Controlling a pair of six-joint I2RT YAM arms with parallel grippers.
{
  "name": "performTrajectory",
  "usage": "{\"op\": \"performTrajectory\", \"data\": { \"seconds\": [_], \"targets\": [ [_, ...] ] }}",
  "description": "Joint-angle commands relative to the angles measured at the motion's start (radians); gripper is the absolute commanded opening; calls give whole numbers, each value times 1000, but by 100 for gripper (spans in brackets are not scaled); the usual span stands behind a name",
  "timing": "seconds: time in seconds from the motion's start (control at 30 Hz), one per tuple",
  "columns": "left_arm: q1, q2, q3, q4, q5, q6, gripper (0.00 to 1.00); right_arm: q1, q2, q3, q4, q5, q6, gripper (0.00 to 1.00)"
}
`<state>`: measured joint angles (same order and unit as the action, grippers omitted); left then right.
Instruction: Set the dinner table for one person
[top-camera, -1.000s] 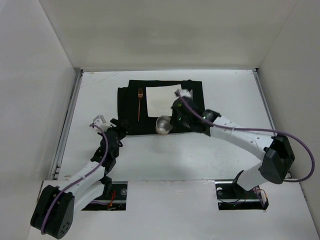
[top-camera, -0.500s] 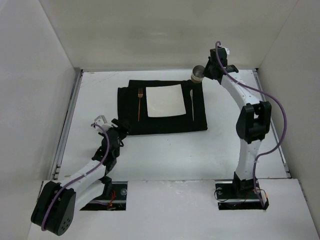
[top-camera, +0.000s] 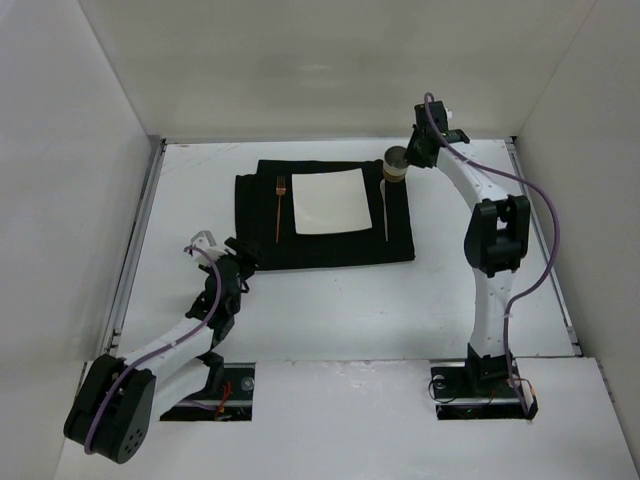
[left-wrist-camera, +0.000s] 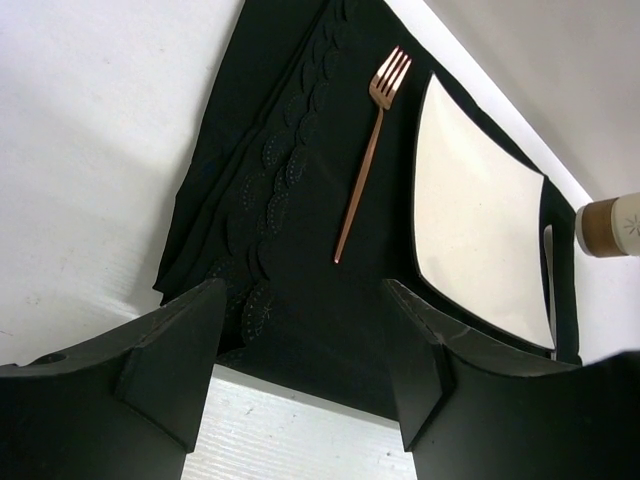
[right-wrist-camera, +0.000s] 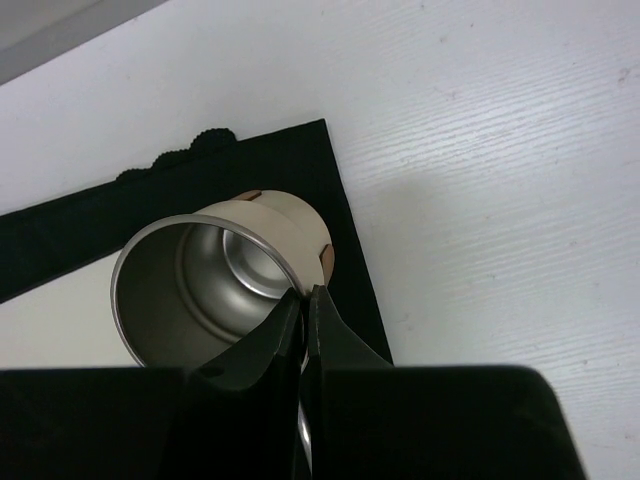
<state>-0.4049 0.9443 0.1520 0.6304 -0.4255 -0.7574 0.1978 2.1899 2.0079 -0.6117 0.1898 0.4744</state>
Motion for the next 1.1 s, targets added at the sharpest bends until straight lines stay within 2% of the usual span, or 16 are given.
{"op": "performTrajectory", "data": {
  "seconds": [0.0,0.33,0.53,0.67,0.9,1.07],
  "targets": [
    [1,16,4,68,-4,-8,61,-2,34,72,9,-9,-11,8],
    [-7,21,4,77,-12,-2,60,-7,123,190,-59,-24,-3,9],
    [-8,31,9,78,-12,-3,60,-5,151,235,-91,-16,-2,16],
    [-5,47,11,78,-6,-8,61,-8,160,238,-94,2,1,17],
    [-10,57,11,95,-4,-5,61,-10,150,235,-89,8,6,33],
    [-8,48,8,95,-13,1,61,-7,7,76,7,36,-2,38]
  ]
}}
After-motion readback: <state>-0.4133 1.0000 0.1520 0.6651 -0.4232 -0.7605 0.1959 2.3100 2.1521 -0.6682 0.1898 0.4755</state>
